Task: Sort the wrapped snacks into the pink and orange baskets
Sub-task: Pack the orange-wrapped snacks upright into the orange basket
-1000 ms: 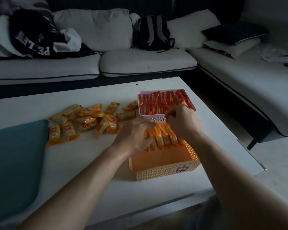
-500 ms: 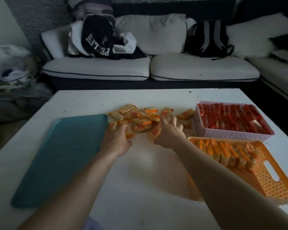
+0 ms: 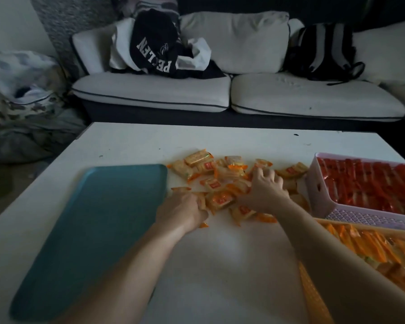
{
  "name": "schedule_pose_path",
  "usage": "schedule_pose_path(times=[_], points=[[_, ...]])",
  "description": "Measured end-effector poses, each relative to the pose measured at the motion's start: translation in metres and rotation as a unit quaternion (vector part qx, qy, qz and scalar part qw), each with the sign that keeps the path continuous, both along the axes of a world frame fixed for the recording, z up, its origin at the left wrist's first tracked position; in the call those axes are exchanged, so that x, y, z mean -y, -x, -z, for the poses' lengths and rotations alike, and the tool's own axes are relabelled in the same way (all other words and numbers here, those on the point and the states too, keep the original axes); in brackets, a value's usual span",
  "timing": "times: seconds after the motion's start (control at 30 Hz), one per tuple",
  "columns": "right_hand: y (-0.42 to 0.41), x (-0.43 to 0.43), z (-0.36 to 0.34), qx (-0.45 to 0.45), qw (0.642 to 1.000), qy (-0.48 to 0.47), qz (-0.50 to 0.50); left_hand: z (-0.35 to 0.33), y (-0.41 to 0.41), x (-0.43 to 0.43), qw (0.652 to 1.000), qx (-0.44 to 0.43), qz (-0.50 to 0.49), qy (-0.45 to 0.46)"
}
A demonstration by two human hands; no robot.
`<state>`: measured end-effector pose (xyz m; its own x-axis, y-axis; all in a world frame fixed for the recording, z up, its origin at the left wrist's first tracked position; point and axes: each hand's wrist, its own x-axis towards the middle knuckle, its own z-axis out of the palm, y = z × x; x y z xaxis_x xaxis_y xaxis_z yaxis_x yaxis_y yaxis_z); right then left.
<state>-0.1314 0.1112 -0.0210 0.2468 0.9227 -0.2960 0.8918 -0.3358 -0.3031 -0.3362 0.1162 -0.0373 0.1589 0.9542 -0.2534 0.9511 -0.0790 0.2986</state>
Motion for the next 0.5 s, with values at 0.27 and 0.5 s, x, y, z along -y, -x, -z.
schedule_pose_path(times=[0.27,0.5], points=[[0.012,-0.024,0.026,0.069,0.979,0.024,-0.192,0.028,-0.008,-0.006,1.000,-0.006,-0.005,0.003],[0.020,-0.006,0.025,0.144,0.954,0.020,-0.261,0.029,-0.004,-0.001,0.999,-0.023,-0.006,0.025]])
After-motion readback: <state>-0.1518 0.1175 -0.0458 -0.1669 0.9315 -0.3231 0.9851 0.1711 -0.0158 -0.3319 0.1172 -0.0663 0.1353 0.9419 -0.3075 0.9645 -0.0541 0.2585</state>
